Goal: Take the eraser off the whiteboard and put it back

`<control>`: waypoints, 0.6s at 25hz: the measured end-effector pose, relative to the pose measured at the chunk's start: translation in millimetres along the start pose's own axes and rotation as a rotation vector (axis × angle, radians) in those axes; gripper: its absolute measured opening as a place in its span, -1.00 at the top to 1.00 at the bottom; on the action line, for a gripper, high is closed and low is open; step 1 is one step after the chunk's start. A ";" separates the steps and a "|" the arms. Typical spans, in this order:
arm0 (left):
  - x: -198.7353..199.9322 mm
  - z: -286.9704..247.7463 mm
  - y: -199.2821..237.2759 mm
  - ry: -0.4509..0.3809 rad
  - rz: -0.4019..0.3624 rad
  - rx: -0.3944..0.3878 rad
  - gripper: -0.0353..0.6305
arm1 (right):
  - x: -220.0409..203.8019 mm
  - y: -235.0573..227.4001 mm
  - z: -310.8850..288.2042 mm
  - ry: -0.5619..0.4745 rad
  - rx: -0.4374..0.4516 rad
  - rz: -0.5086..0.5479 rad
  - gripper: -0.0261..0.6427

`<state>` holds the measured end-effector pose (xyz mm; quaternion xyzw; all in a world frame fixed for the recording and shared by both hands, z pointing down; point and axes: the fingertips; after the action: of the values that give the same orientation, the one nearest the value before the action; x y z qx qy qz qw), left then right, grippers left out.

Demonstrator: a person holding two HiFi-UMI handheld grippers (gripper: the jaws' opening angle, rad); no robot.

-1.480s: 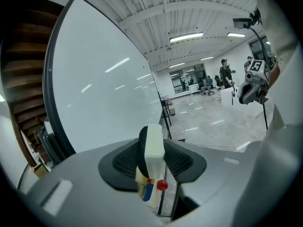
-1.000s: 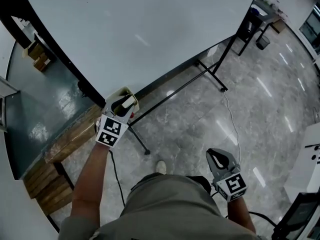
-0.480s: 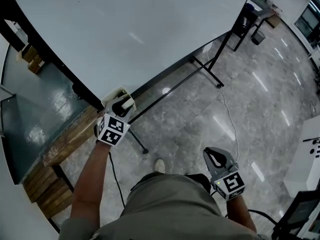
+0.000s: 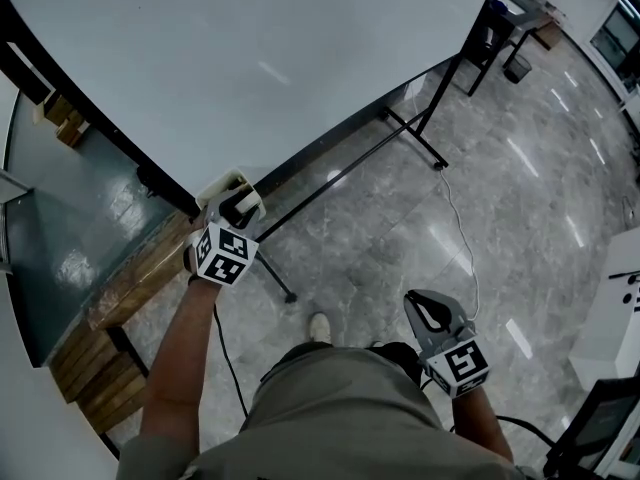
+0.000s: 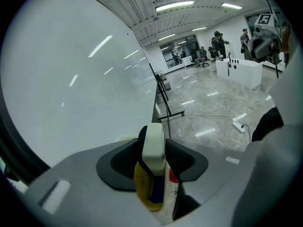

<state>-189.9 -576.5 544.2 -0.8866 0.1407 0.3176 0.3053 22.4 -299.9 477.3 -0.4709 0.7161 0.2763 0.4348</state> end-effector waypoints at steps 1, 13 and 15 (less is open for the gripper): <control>0.5 0.9 0.4 0.001 0.002 0.009 0.32 | -0.8 -1.5 1.8 -0.002 0.002 -0.005 0.89; 48.6 78.4 -24.8 -0.077 -0.001 0.196 0.22 | -17.4 -22.8 46.2 -0.045 0.095 0.044 0.89; 65.9 106.0 -44.1 -0.110 -0.008 0.220 0.22 | -18.4 -23.8 59.6 -0.053 0.131 0.072 0.89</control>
<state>-170.9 -479.2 456.5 -0.8296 0.1541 0.3469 0.4095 69.0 -253.5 465.9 -0.4079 0.7375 0.2565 0.4732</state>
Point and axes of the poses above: the fingertips, and each gripper's own axes: z backward along the fingers, y to its left, x out of its top, and after that the axes turned 2 degrees about x, right-handed
